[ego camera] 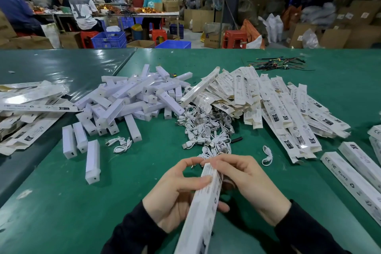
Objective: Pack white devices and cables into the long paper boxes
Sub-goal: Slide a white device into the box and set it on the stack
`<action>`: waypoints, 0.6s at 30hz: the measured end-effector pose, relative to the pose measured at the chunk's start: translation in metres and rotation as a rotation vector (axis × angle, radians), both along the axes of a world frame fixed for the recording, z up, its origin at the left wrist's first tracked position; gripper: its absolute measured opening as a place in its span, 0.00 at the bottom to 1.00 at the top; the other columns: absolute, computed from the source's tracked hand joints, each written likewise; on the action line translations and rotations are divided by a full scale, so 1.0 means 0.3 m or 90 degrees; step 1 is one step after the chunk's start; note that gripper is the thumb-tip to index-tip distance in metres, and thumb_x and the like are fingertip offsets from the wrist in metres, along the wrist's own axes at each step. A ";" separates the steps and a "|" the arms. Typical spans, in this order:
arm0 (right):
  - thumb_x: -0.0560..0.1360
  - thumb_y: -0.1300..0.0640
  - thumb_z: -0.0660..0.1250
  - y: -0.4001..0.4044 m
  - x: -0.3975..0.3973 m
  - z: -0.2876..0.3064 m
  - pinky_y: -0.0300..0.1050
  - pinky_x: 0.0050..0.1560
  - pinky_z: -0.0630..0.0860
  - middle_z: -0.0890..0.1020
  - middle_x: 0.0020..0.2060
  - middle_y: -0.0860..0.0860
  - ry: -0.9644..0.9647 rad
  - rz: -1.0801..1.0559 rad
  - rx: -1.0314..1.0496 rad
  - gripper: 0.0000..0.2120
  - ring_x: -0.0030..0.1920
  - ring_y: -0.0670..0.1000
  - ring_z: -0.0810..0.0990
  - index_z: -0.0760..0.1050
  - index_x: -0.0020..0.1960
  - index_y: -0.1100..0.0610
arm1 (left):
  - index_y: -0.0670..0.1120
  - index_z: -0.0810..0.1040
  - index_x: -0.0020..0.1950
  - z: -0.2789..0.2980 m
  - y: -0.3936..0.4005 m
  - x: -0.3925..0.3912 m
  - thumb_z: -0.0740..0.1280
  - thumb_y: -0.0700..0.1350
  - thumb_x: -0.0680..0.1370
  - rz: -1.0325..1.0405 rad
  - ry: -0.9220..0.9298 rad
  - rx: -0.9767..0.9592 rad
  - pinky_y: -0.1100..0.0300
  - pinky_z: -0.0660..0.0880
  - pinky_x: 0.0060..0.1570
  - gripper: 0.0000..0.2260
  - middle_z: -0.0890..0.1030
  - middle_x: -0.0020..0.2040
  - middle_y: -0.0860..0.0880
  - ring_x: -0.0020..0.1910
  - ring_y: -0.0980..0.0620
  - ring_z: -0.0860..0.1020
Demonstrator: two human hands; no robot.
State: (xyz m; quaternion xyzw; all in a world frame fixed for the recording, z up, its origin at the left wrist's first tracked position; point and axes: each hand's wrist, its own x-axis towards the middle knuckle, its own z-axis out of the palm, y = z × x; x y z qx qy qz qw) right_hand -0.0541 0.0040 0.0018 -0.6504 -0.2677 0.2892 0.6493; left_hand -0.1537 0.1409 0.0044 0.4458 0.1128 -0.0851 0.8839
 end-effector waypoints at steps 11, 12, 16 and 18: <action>0.70 0.48 0.71 0.011 0.027 -0.026 0.34 0.29 0.77 0.85 0.37 0.56 0.260 -0.150 0.105 0.19 0.30 0.47 0.81 0.83 0.48 0.64 | 0.38 0.75 0.53 -0.031 -0.019 0.028 0.62 0.39 0.77 0.298 -0.064 0.151 0.60 0.73 0.18 0.08 0.84 0.44 0.36 0.27 0.45 0.80; 0.70 0.49 0.71 0.008 0.028 -0.027 0.34 0.27 0.76 0.84 0.34 0.56 0.300 -0.182 0.113 0.18 0.28 0.46 0.80 0.83 0.48 0.64 | 0.39 0.75 0.53 -0.040 -0.004 0.032 0.66 0.35 0.71 0.339 -0.095 0.195 0.58 0.76 0.22 0.11 0.84 0.46 0.39 0.32 0.46 0.82; 0.70 0.47 0.70 0.034 -0.024 -0.029 0.37 0.27 0.77 0.84 0.34 0.59 0.298 -0.103 0.090 0.19 0.27 0.49 0.81 0.82 0.47 0.65 | 0.47 0.73 0.65 -0.036 0.018 0.032 0.73 0.41 0.61 0.362 -0.303 0.332 0.57 0.76 0.58 0.31 0.81 0.62 0.47 0.62 0.52 0.78; 0.75 0.46 0.66 0.071 -0.065 -0.042 0.38 0.24 0.75 0.82 0.30 0.59 0.231 -0.068 0.017 0.19 0.24 0.51 0.79 0.78 0.46 0.64 | 0.48 0.81 0.56 -0.015 0.023 0.022 0.73 0.44 0.65 0.380 -0.339 0.301 0.57 0.78 0.53 0.19 0.84 0.55 0.43 0.57 0.48 0.81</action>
